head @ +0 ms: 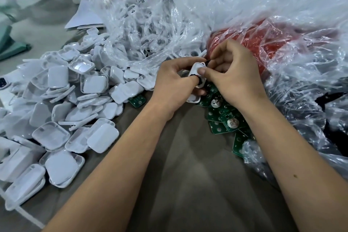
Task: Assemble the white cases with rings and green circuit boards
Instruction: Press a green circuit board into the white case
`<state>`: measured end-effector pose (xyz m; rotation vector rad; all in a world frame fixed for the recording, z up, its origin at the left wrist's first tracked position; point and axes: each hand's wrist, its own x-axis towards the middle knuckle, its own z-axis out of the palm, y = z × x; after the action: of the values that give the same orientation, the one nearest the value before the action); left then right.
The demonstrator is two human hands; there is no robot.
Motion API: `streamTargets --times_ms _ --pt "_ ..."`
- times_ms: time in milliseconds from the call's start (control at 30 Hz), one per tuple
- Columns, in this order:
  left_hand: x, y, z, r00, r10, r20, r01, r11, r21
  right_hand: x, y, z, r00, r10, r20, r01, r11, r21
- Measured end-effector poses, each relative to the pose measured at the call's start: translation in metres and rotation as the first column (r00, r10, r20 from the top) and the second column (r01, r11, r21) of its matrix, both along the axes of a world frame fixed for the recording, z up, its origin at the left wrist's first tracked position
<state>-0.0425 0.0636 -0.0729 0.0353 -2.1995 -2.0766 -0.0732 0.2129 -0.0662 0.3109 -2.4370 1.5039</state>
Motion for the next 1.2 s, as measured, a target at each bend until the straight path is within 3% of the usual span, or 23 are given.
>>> streamTargets --times_ms 300,500,667,800,900,1033,1200 --pt "-0.001 0.001 0.0 1.0 0.0 -0.002 0.0 0.994 0.11 0.0 0.004 0.005 0.993 0.07 0.091 -0.055 0.986 -0.158" --pt "-0.001 0.003 0.003 0.998 0.05 0.043 -0.054 0.994 0.097 0.004 0.002 0.005 0.998 0.064 0.001 -0.064 0.996 -0.068" --pt "-0.003 0.001 0.003 0.998 0.038 0.053 -0.045 0.989 0.14 0.003 0.002 0.004 0.998 0.06 -0.008 -0.061 0.994 -0.088" --pt "-0.004 -0.003 0.003 0.992 -0.11 0.062 0.093 0.968 0.231 0.002 0.004 0.006 0.999 0.044 0.016 -0.041 0.991 -0.127" --pt "-0.004 -0.011 0.002 0.961 -0.276 0.026 0.257 0.924 0.283 0.001 0.01 0.011 0.993 0.065 0.097 -0.039 0.969 -0.243" --pt "-0.004 -0.016 -0.001 0.935 -0.344 -0.082 0.351 0.929 0.113 0.001 0.02 0.018 0.924 0.255 0.286 -0.096 0.876 -0.472" --pt "-0.003 -0.015 -0.002 0.938 -0.324 -0.122 0.316 0.945 -0.078 -0.001 0.026 0.02 0.892 0.253 0.375 -0.073 0.899 -0.433"
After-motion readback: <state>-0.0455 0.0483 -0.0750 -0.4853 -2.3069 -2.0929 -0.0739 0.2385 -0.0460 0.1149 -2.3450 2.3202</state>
